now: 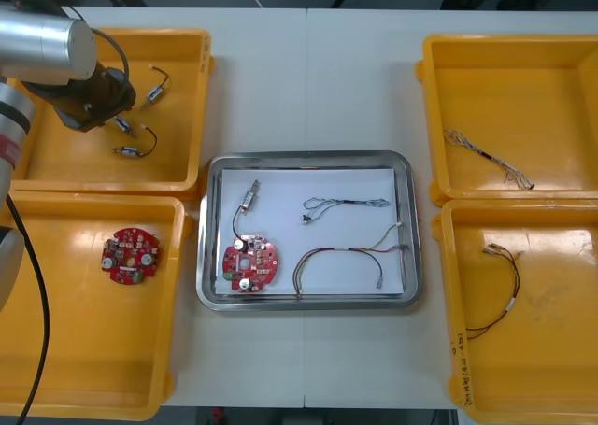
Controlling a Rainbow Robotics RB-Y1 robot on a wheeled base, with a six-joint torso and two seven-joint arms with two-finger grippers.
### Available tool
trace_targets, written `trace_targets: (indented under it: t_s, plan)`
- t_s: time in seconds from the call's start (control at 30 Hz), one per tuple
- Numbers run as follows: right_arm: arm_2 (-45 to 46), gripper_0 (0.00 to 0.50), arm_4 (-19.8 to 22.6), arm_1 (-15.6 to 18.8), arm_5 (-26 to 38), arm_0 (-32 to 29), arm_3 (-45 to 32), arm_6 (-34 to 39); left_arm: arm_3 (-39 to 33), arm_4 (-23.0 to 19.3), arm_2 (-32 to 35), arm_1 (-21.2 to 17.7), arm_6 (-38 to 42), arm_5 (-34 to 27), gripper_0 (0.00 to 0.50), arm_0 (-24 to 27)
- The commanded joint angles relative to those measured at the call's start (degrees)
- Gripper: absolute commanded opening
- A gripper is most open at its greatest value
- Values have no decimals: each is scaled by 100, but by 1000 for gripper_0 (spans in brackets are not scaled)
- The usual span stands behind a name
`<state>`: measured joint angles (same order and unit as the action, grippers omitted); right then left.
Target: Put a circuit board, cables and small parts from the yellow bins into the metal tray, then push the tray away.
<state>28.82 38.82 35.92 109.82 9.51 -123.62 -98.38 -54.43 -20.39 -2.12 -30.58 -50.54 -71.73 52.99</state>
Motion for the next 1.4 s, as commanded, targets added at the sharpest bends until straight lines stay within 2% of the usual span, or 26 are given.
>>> trace_targets:
  t_s: [0.03, 0.3, 0.5, 0.77, 1.03, 1.4]
  plan:
    - [255, 500, 38, -94, 18, -291, -426, 319, -613, 176, 265, -237, 45, -579, 500, -26]
    - [387, 500, -68, -428, 18, -388, -488, 512, -1404, 317, 643, -246, 89, -1572, 500, -26]
    - [247, 500, -6, -436, 18, -485, -575, 969, -1826, 387, 819, -237, 177, -2258, 500, -26]
    - [27, 500, -33, -436, 18, -494, -716, 1312, -2002, 308, 889, -229, 352, -2794, 500, -35]
    - [18, 500, -6, -436, 18, -502, -716, 1286, -2010, -141, 968, -211, 502, -2671, 500, -369]
    - [-26, 500, -164, -445, 18, -564, -716, 1426, -2002, -343, 960, -27, 634, -2038, 500, -755]
